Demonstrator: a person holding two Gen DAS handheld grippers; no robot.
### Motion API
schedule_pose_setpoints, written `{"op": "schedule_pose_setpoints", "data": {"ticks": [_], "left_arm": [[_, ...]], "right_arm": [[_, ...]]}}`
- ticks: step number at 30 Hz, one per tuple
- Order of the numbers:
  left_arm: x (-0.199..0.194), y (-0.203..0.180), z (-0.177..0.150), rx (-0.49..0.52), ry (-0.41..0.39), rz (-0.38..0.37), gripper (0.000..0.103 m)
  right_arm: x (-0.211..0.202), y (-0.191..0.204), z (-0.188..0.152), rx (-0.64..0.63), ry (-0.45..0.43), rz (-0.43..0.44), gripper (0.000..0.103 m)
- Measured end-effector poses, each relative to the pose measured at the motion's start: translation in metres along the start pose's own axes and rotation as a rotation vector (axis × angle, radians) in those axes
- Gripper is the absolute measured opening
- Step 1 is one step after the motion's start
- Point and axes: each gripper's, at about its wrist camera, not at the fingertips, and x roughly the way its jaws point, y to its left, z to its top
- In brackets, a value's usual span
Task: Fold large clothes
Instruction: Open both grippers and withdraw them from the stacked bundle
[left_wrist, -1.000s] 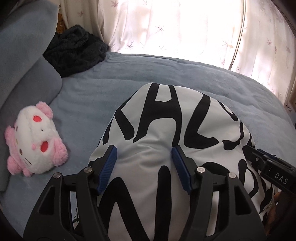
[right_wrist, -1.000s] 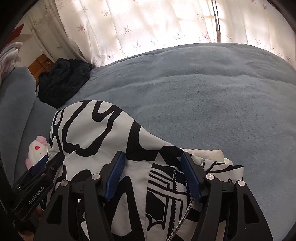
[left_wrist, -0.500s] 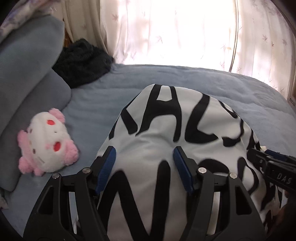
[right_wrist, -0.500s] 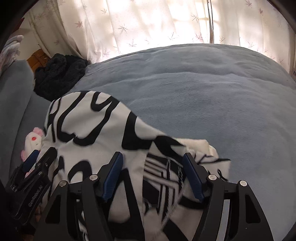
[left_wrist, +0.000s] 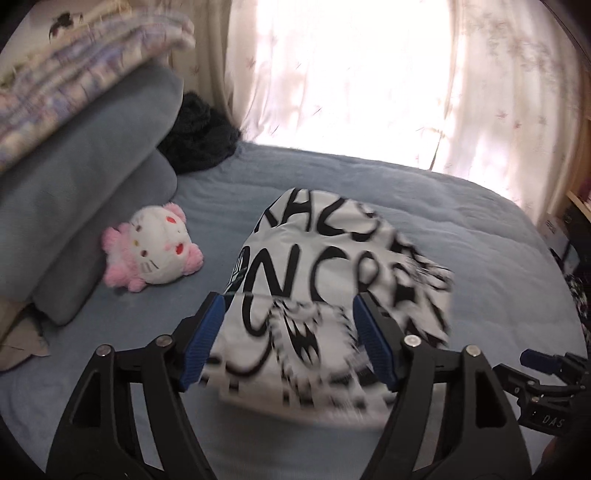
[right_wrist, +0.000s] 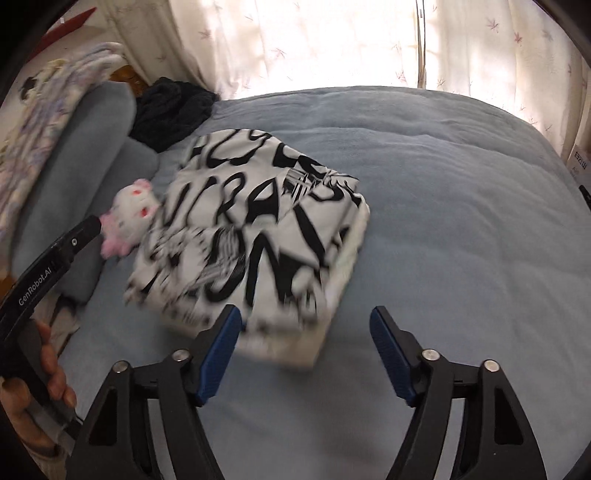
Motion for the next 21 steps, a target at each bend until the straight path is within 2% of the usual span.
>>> {"op": "schedule_pose_setpoints", "data": {"ticks": [3,6,11,15,21], "left_arm": [[-0.069,-0.014,-0.011,0.041,-0.030,-0.022,0.081],[-0.137,-0.030,-0.024,0.070,-0.055,-0.056,0.082],[-0.235,-0.052,-0.063,0.075,-0.067,-0.116,0.085],[-0.288,-0.073,-0.108,0.097,-0.044,-0.132,0.085],[-0.338,-0.102,-0.194,0.139,-0.061,-0.154,0.085]], "right_arm": [[-0.066,-0.003,-0.034,-0.023,-0.017,0.009,0.077],[-0.134,-0.002,-0.069,-0.044,-0.056,-0.017,0.081],[-0.223,-0.007,-0.136,-0.041,-0.094,0.015,0.083],[-0.268,-0.013,-0.196,-0.043,-0.110,0.016,0.084],[-0.298,-0.030,-0.298,-0.086,-0.129,-0.066,0.085]]}}
